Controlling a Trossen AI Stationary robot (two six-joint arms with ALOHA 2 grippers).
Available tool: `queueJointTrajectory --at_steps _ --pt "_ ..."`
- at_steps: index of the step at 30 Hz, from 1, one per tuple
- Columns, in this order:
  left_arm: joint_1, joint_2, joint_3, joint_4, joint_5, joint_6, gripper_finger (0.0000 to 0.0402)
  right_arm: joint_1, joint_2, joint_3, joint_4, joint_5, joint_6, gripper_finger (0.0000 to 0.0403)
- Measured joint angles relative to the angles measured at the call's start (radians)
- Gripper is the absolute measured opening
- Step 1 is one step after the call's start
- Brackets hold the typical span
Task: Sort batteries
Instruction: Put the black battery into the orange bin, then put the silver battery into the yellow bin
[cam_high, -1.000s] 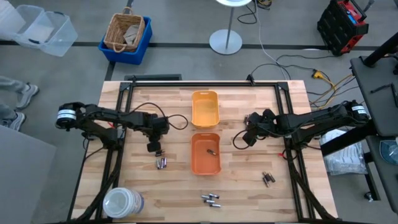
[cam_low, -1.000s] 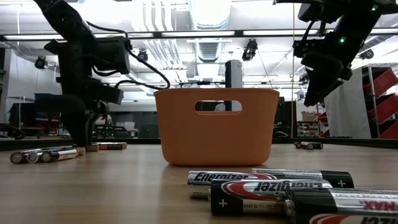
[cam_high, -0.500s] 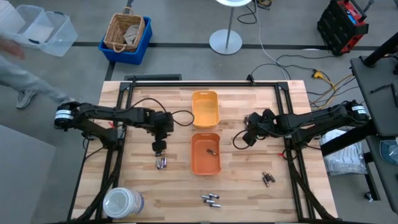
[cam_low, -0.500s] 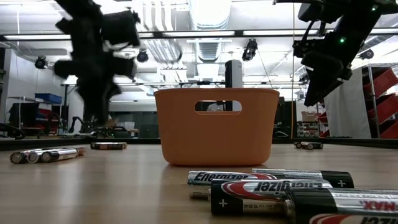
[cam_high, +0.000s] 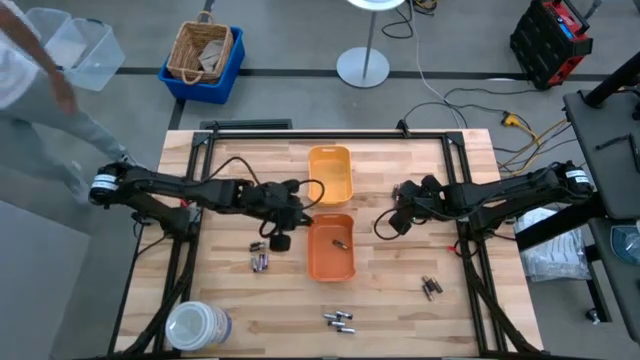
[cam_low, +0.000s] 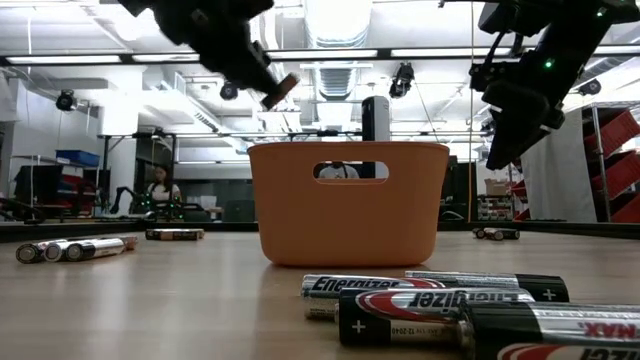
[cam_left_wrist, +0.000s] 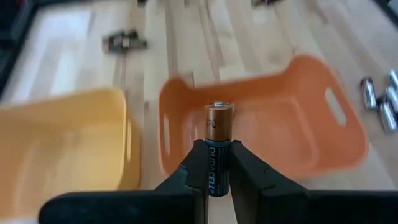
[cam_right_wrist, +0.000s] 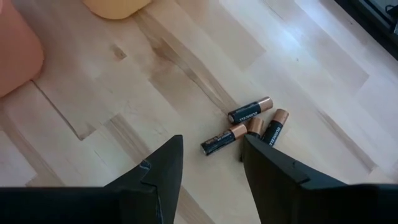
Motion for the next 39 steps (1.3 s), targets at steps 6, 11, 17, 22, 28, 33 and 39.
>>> queueJointTrajectory --at_steps 6,11,17,22,28,33,39 --pt "-0.021 0.071 -0.034 0.210 0.000 0.013 0.0018 0.000 0.000 0.000 0.006 0.000 -0.011 0.0148" --pt "-0.026 0.153 -0.041 0.258 0.001 0.010 0.0018 0.000 0.000 0.000 0.007 0.000 -0.010 0.0137" --pt "-0.026 0.226 -0.035 0.290 0.002 -0.012 0.0018 0.000 0.000 0.000 0.016 0.000 -0.011 0.0132" --pt "-0.026 0.259 -0.035 0.307 0.002 -0.040 0.0037 0.000 0.000 0.000 0.030 0.000 -0.017 0.0141" --pt "-0.026 0.263 -0.035 0.307 0.003 -0.063 0.0069 0.000 0.000 0.000 0.031 0.000 -0.018 0.0154" --pt "-0.027 0.260 -0.035 0.307 0.004 -0.065 0.0073 0.000 0.000 0.000 0.031 0.000 -0.018 0.0161" --pt "-0.029 0.260 -0.035 0.306 0.004 -0.097 0.0074 0.000 0.000 0.000 0.030 0.000 -0.018 0.0157"
